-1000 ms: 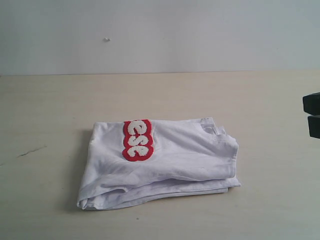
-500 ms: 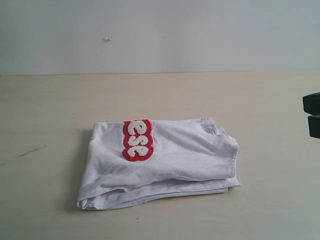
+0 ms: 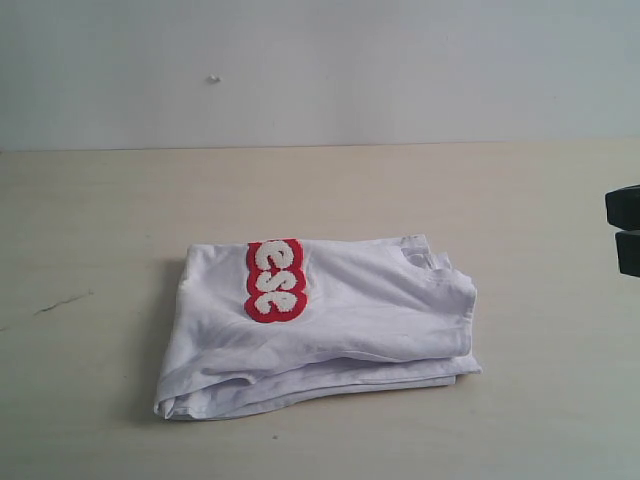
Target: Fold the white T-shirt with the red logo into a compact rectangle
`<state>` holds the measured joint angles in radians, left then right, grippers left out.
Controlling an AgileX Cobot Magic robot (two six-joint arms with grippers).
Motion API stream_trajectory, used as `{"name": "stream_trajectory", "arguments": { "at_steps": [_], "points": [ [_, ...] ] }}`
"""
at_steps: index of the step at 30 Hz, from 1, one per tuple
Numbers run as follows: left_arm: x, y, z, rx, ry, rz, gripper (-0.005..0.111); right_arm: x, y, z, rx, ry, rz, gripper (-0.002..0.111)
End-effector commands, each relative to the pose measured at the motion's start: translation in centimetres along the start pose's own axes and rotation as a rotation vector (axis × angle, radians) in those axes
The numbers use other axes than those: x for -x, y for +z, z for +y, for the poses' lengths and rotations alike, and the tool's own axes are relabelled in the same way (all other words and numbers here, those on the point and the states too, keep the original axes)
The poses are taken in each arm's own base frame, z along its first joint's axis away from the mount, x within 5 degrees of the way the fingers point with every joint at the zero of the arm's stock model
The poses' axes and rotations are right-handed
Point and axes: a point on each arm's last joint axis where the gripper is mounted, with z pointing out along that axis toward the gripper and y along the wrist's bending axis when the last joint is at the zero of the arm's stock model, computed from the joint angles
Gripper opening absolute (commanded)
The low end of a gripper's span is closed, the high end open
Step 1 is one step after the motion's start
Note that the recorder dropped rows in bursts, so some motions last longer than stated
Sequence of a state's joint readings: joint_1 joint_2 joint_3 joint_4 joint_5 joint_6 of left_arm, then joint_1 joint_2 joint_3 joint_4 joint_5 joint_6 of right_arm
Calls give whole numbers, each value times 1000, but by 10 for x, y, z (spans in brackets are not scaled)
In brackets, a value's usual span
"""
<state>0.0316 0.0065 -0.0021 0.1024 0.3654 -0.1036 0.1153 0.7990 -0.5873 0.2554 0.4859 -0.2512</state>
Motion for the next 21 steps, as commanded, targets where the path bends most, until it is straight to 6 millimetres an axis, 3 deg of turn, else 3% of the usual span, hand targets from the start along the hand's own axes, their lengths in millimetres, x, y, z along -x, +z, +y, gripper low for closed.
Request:
{"name": "stream_trajectory", "arguments": {
  "at_steps": [1, 15, 21],
  "points": [
    [0, 0, 0, 3, -5, -9, 0, 0, -1, 0, -1, -8, -9, 0],
    [0, 0, 0, 3, -5, -9, 0, 0, -2, 0, -1, -9, -12, 0],
    [0, 0, 0, 3, -5, -9, 0, 1, -20, 0, -24, -57, -86, 0]
  ]
}}
